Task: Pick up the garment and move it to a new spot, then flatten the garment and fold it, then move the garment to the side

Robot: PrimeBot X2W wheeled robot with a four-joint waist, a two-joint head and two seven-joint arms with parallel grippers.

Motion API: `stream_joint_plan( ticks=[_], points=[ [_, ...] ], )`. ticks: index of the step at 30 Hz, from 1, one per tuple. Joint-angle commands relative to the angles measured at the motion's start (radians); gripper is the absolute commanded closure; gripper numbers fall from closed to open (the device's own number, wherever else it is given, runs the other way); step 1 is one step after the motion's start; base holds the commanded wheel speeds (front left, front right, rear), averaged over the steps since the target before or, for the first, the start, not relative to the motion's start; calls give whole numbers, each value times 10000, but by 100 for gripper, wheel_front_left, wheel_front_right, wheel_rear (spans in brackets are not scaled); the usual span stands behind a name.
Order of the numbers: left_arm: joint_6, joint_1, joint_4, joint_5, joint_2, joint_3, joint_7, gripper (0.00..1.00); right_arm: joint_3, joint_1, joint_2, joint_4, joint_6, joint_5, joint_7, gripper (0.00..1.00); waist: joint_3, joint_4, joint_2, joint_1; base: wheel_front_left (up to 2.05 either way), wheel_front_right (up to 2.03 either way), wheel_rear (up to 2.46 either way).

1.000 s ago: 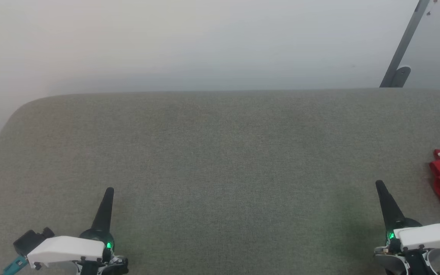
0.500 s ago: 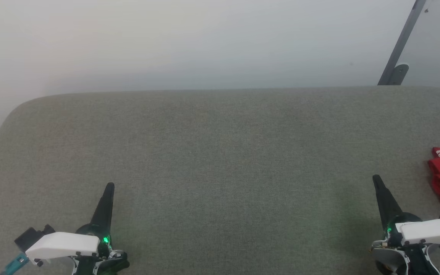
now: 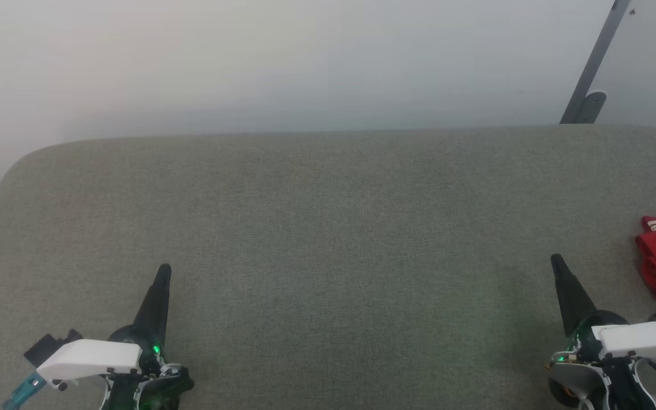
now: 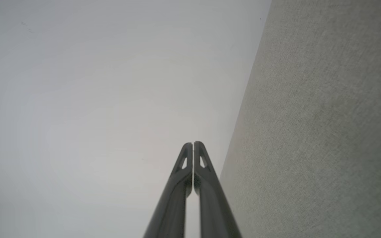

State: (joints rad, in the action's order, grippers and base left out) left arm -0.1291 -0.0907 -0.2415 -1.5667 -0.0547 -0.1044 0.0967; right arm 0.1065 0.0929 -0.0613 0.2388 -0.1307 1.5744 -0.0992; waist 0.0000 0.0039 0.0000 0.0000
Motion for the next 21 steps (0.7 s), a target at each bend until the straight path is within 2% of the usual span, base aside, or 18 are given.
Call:
stream_joint_plan(
  ticks=[1, 7, 21],
  points=[
    [-27, -190, -11, -208, -2, -51, 79, 100, 47, 172, 66, 51, -1, 157, -69, 100, 6, -7, 0, 0, 0, 0, 0],
    [-28, -236, -51, -547, 4, -70, 173, 100, 84, 201, 141, 83, 0, 453, -171, 100, 31, -39, 0, 0, 0, 0, 0],
    [-28, -237, -42, -500, 14, -80, 181, 100, 78, 197, 131, 70, 0, 413, -170, 100, 31, -39, 0, 0, 0, 0, 0]
  ],
)
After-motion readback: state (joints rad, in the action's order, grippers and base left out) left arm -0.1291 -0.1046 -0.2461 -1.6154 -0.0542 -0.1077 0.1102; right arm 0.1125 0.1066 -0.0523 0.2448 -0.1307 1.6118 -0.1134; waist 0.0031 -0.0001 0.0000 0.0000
